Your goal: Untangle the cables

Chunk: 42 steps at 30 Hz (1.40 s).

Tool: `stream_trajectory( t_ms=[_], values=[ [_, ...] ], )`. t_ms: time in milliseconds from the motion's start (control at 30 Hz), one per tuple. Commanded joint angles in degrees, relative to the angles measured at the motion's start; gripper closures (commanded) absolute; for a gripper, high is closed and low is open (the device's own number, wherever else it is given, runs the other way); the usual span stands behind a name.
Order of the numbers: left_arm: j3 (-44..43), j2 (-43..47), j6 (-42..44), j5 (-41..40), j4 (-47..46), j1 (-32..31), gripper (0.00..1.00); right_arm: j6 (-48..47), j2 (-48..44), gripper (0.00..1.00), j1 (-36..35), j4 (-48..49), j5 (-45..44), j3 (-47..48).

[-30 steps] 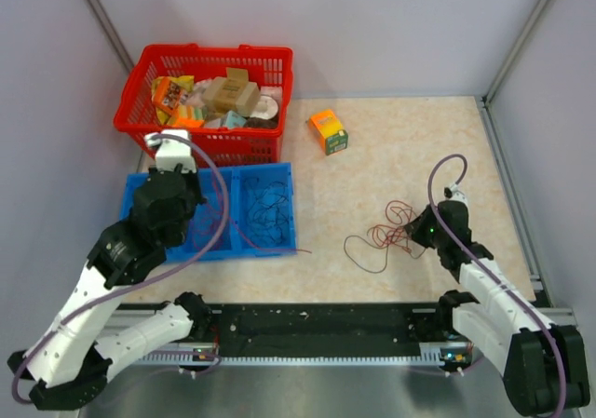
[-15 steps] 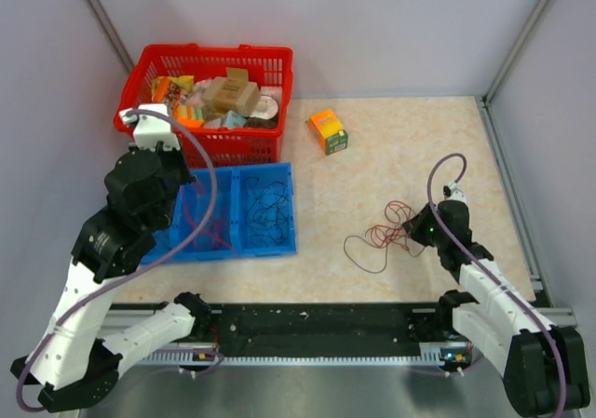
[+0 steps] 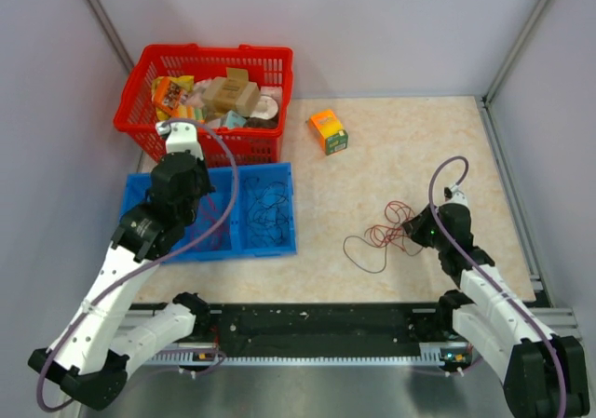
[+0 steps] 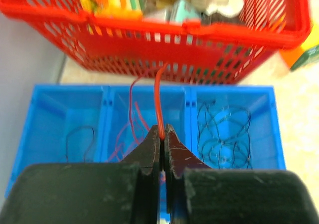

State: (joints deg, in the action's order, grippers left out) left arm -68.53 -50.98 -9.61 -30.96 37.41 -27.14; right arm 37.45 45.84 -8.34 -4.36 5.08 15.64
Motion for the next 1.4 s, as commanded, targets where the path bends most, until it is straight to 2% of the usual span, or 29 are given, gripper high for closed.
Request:
stream_trajectory(
  t_ms=[0,200,333,433,500,533,567,633,700,833,967,1033,1133,1167,1200,1233,1367],
  values=[
    [8.0,4.1,-10.8,-2.7,-1.3,0.5,1.0,-0.9,-0.9,0.89,0.3,2.3,0.6,-0.2],
    [19.4,2.7,-23.9,-3.5,-0.1,3.4,1.0,-1.0,-0.5,0.89,0.3,2.7,0.9,-0.1],
    [27.6,1.0,-31.1,2.8,-3.7,8.7,1.0,-1.0,-0.8,0.89,0.3,2.7,1.2,-0.2],
    [28.9,-1.4,-32.8,8.7,-4.7,12.6,1.0,-1.2,-0.8,0.89,0.3,2.9,1.5,-0.3],
    [27.1,-2.6,-33.9,9.8,-2.3,13.9,0.92,-1.2,-0.7,0.88,0.3,3.1,1.9,-0.3],
    [26.2,-2.5,-34.0,10.0,-1.4,14.0,0.85,-1.3,-0.4,0.89,0.4,3.2,2.1,-0.3],
    [25.6,-2.0,-34.3,10.3,-0.7,14.0,0.7,-1.2,-0.3,0.88,0.3,3.3,2.2,-0.3],
    [24.9,0.5,-35.1,11.4,0.3,14.0,0.49,-1.2,0.1,0.88,0.3,3.5,2.4,-0.2],
    [24.5,3.9,-35.0,13.1,0.3,14.0,0.36,-1.2,0.4,0.88,0.4,3.6,2.7,-0.1],
    [20.9,10.7,-31.5,17.8,0.2,14.0,0.28,-1.3,0.7,0.88,0.3,3.8,3.0,-0.1],
    [18.1,15.5,-27.7,22.6,-2.2,14.0,0.24,-1.4,1.1,0.87,0.4,3.8,3.3,-0.1],
    [18.5,16.4,-25.1,29.9,-7.0,14.0,0.25,-1.4,1.4,0.87,0.3,3.8,3.5,0.0],
    [22.5,14.9,-25.3,53.7,-19.3,13.5,0.28,-1.4,1.8,0.87,0.3,3.9,4.2,0.1],
    [23.9,12.8,-27.3,59.8,-24.5,12.8,0.3,-1.4,2.0,0.89,0.4,3.8,4.8,0.1],
    [24.8,10.7,-28.7,62.7,-28.3,10.4,0.33,-1.6,2.3,1.0,0.3,5.6,6.2,0.1],
    [24.6,7.9,-28.5,62.3,-29.3,6.7,0.37,-1.9,2.5,1.0,0.4,5.8,8.0,0.2],
    [19.7,-1.5,-20.8,45.9,-28.8,-18.2,0.39,-2.0,2.8,1.0,0.2,6.5,21.3,0.4]
  ],
)
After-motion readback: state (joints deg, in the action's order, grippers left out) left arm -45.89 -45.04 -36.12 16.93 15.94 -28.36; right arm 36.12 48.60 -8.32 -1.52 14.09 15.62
